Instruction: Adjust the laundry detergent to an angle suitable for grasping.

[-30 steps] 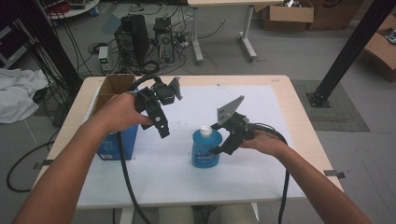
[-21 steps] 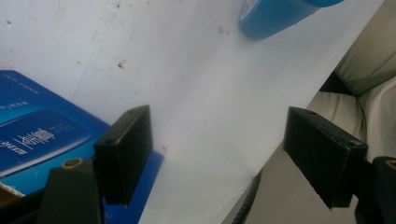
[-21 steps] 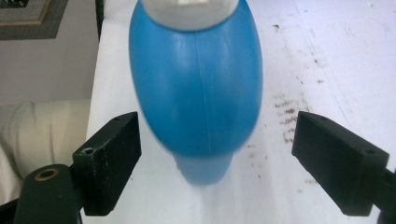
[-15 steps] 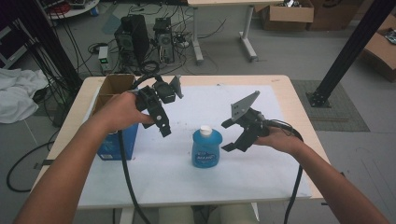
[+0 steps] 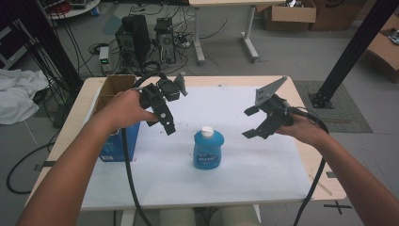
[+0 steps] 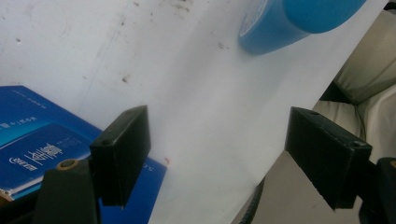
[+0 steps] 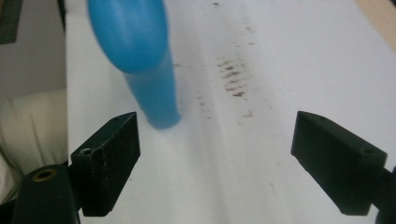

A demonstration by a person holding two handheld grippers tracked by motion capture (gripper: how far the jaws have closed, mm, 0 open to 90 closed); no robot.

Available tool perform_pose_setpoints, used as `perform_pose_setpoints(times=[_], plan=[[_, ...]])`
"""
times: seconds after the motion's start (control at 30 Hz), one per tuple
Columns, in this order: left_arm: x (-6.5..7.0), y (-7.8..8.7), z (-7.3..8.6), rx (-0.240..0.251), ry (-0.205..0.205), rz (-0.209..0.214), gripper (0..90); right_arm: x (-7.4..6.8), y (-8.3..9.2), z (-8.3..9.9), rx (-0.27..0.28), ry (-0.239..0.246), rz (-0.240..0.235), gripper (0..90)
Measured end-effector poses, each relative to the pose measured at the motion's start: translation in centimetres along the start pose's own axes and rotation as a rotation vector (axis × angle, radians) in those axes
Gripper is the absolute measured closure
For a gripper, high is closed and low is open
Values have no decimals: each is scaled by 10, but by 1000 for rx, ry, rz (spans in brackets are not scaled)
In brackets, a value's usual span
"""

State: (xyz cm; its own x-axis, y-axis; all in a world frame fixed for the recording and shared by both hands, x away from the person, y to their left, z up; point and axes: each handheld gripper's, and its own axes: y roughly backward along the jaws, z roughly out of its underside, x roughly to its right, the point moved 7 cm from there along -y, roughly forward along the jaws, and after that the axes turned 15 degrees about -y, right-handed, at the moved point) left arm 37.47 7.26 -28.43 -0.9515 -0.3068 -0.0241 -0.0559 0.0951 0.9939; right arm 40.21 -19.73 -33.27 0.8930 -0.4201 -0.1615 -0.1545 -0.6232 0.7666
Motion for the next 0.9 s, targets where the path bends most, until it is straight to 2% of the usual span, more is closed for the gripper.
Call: perform_pose_setpoints(times=[0.3, 0.5, 0.63, 0.73, 0.9], plan=[[-4, -2, -2, 0, -4, 1, 232, 46, 32, -1, 17, -115, 92, 155], [-7, -2, -1, 4, -3, 0, 233, 74, 42, 1, 2, -198, 160, 155], [-8, -2, 0, 5, -2, -4, 233, 88, 45, 5, -6, -238, 190, 155], [-8, -2, 0, 5, -3, -5, 233, 98, 46, 10, -17, -263, 229, 156], [-8, -1, 0, 8, -8, -12, 233, 109, 49, 15, -24, -294, 260, 157]])
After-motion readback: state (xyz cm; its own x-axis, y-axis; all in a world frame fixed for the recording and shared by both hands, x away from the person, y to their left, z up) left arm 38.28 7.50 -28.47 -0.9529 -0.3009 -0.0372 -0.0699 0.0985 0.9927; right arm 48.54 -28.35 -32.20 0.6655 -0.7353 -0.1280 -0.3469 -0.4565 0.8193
